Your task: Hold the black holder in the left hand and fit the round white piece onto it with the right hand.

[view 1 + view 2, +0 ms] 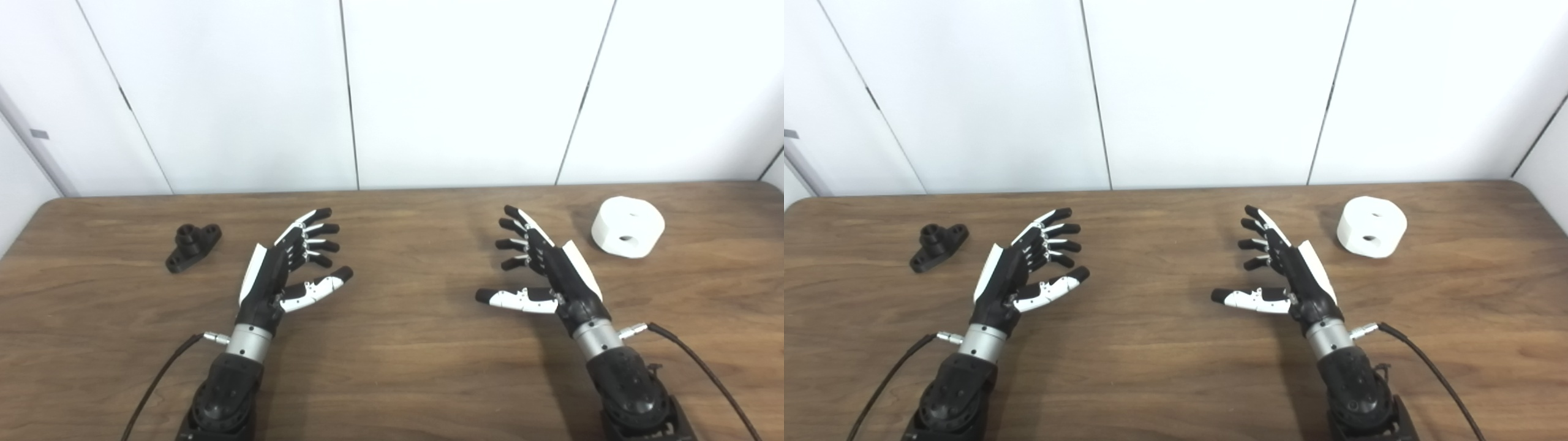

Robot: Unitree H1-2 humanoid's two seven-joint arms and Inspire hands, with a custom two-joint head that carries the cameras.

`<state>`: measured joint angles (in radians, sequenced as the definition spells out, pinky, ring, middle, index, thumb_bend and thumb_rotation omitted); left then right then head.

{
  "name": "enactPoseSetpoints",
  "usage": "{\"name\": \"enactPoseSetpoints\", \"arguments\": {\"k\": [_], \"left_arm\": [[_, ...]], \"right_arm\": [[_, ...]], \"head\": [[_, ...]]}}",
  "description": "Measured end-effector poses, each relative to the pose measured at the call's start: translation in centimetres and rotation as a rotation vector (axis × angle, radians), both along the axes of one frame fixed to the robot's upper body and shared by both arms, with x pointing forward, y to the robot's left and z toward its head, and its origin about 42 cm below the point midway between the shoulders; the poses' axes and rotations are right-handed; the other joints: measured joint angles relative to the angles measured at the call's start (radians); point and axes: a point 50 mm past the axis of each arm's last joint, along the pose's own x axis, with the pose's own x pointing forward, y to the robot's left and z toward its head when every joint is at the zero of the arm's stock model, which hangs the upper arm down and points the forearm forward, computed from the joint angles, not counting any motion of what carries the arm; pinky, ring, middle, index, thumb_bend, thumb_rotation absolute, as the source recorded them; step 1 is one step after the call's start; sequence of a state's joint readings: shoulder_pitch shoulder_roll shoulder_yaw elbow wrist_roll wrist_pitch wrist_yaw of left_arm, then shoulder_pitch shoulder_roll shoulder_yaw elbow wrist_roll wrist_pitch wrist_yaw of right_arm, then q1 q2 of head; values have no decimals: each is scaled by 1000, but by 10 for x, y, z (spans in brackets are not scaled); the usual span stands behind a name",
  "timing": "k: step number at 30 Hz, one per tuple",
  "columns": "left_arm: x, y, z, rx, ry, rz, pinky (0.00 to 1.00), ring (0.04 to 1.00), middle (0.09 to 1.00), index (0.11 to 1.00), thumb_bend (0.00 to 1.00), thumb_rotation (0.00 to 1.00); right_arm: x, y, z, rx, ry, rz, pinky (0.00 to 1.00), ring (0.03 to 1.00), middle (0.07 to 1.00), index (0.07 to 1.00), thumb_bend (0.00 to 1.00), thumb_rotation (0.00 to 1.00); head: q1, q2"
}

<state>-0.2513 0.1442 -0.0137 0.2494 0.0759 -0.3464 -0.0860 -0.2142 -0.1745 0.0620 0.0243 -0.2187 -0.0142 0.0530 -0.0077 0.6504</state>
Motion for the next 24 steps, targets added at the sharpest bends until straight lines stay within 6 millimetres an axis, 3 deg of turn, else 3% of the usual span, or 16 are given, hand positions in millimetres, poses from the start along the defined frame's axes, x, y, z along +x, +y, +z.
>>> {"name": "enactPoseSetpoints", "arguments": {"k": [15,19,20,24], "left_arm": [[0,0,0,7,-1,-1,556,665,760,826,668,119],[0,-1,0,4,0,-2,555,654,751,811,685,127],[0,-3,0,0,0,-3,559,654,753,812,686,128],[0,-11,-1,-12,-1,-10,570,679,764,820,667,80]], "right_arm": [[0,0,0,0,-15,2,617,782,895,934,705,197],[0,-1,0,9,-14,1,686,797,897,936,695,189],[0,-2,0,16,-12,1,699,803,900,938,692,187],[-4,-9,-3,38,1,1,662,797,900,939,691,152]], "head": [[26,0],[150,-21],[150,-21],[267,-51]]}}
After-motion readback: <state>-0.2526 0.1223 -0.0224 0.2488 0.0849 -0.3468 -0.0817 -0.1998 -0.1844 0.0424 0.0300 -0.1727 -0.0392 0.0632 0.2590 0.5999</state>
